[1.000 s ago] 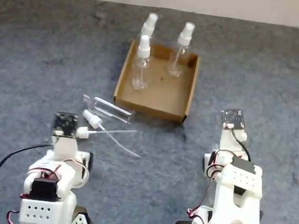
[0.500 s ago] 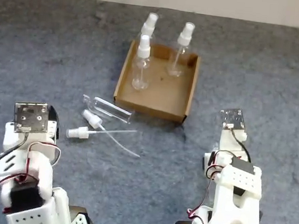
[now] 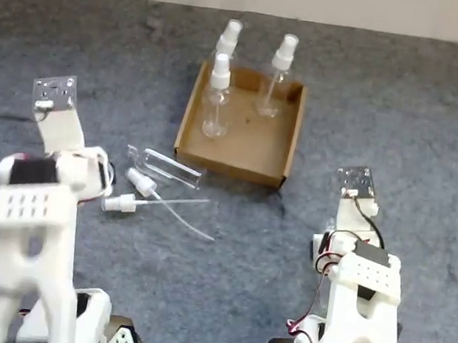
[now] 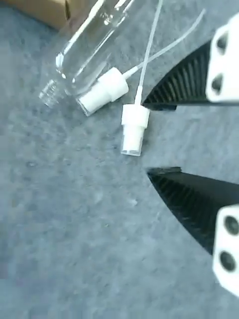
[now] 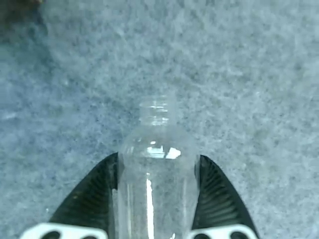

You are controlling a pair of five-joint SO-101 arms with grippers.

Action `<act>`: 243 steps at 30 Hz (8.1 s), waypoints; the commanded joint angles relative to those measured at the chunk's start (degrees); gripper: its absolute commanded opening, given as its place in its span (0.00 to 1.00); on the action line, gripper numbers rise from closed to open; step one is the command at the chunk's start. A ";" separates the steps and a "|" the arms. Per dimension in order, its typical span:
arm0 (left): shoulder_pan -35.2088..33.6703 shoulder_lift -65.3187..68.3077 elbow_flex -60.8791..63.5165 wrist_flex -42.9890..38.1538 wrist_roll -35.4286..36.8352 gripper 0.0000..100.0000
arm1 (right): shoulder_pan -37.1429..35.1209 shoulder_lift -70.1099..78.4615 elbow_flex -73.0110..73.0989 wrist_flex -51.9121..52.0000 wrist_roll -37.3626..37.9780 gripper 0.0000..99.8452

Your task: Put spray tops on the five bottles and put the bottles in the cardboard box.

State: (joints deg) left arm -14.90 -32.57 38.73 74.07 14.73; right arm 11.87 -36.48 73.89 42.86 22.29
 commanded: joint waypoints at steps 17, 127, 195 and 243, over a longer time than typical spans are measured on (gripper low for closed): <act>3.56 27.91 -5.85 -7.91 20.31 0.16 | -0.84 0.66 2.68 -0.40 -0.09 0.00; 13.41 -17.89 11.12 -15.12 -16.35 0.01 | 23.69 22.11 -38.81 1.71 18.81 0.00; 13.41 -17.54 11.82 -14.86 -16.26 0.01 | 21.67 53.49 -72.22 34.95 20.40 0.21; 8.66 -45.05 4.00 -24.88 19.78 0.00 | -63.87 -21.67 -16.31 2.42 -10.55 0.00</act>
State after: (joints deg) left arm -5.93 -70.99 33.54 56.04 33.89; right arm -48.26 -56.44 57.80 46.81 12.18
